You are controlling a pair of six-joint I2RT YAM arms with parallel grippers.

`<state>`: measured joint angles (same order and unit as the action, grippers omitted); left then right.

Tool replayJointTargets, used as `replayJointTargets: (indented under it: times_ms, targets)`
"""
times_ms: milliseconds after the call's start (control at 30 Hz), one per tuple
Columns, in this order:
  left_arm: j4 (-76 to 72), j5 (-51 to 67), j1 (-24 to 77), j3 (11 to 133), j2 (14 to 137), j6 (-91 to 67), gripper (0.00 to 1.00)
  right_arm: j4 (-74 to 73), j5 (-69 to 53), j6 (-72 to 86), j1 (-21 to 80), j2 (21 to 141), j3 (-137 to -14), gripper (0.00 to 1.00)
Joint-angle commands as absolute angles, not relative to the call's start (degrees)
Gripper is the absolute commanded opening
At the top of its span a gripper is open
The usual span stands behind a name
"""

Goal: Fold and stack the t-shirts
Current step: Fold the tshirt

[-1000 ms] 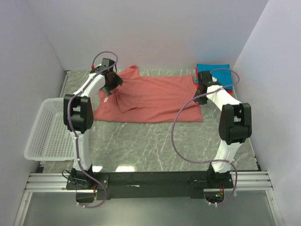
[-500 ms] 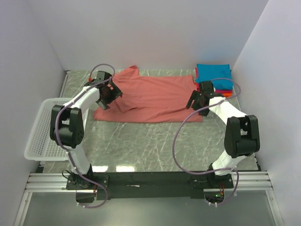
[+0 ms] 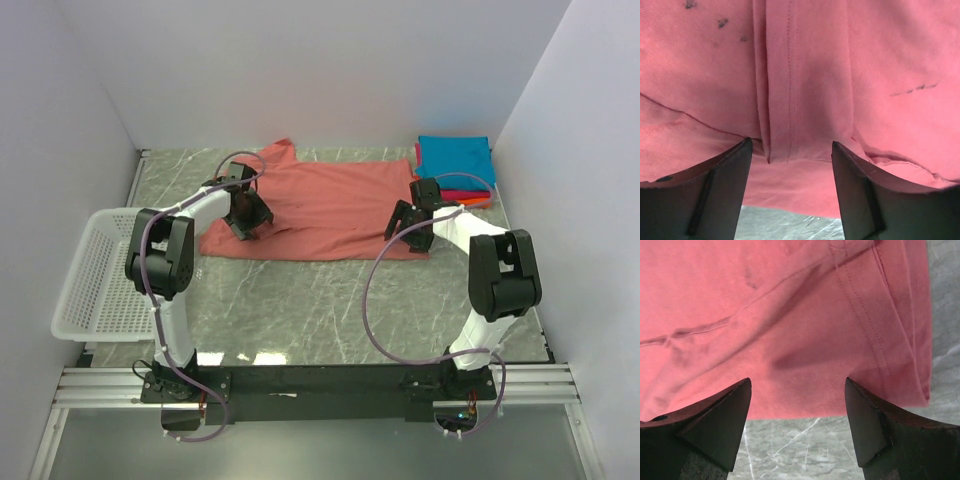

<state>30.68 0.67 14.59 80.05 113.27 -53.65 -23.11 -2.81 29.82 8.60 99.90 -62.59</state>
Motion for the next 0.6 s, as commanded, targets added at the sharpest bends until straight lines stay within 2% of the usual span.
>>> replayJointTargets:
  times_ms: [0,233,267,333,367,400,567]
  targets:
    - [29.97,0.97,14.59,81.92,113.29,-53.09,0.67,-21.97,-1.94,30.50,8.53,101.42,-63.28,0.82]
    - [28.65,2.02,14.68,82.35,114.34,-53.52,0.41,-21.88,-1.32,30.32,8.53,101.78,-62.49,0.82]
    - [28.91,1.93,14.68,82.70,114.52,-53.44,0.30,-21.80,-0.97,30.32,8.53,101.69,-62.32,0.82]
    - [29.27,1.85,14.68,84.01,114.96,-53.26,0.17,-21.80,-0.70,30.32,8.44,101.69,-61.96,0.82]
    - [29.44,1.67,14.76,84.28,115.05,-53.35,0.03,-21.80,-0.70,30.32,8.52,101.86,-61.79,0.82]
    - [29.36,1.58,14.77,84.72,115.05,-53.18,0.01,-21.80,-0.70,30.24,8.53,102.04,-61.61,0.82]
    - [26.90,1.49,14.77,86.39,114.96,-52.56,0.01,-20.83,-1.05,29.97,8.44,102.22,-61.26,0.82]
